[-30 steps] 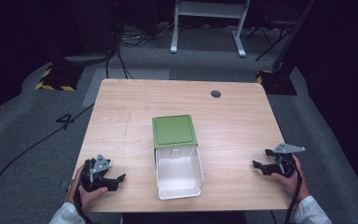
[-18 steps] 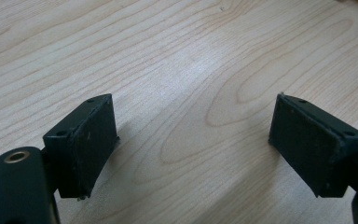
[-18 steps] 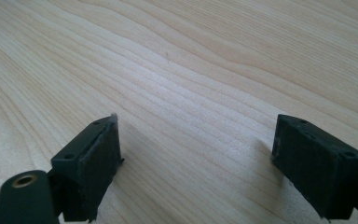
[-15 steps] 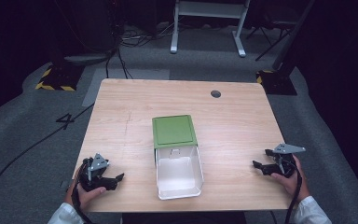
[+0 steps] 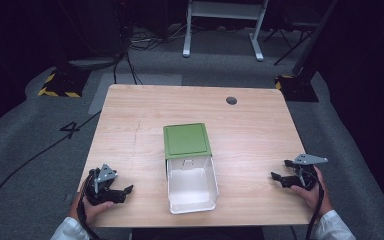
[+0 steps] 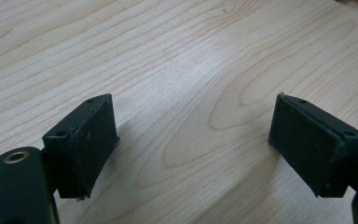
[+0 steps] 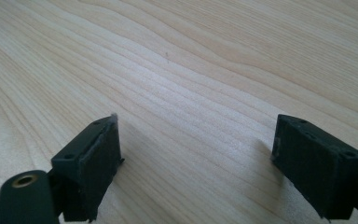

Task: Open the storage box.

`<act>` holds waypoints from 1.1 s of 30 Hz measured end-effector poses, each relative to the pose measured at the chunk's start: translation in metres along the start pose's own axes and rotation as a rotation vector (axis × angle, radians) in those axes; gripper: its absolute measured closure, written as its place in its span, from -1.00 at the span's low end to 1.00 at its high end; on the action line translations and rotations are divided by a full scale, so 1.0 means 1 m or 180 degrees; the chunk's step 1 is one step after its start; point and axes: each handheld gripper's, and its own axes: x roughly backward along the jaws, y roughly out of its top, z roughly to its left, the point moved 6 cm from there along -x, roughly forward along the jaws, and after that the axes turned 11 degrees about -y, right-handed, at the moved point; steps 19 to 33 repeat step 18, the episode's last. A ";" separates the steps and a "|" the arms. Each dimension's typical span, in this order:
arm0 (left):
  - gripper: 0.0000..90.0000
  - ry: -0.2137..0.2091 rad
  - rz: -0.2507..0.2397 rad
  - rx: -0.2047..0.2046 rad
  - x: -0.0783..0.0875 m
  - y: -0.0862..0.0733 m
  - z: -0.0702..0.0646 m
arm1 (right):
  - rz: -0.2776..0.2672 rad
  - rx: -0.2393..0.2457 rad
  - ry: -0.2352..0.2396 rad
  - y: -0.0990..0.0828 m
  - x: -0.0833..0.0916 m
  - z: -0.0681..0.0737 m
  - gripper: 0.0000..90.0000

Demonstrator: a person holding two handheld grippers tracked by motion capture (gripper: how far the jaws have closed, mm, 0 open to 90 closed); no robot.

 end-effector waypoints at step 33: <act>-0.66 0.0009 -0.0001 0.0016 -0.001 0.001 0.001 | -0.0001 -0.0001 0.0002 0.000 0.000 0.000 -0.65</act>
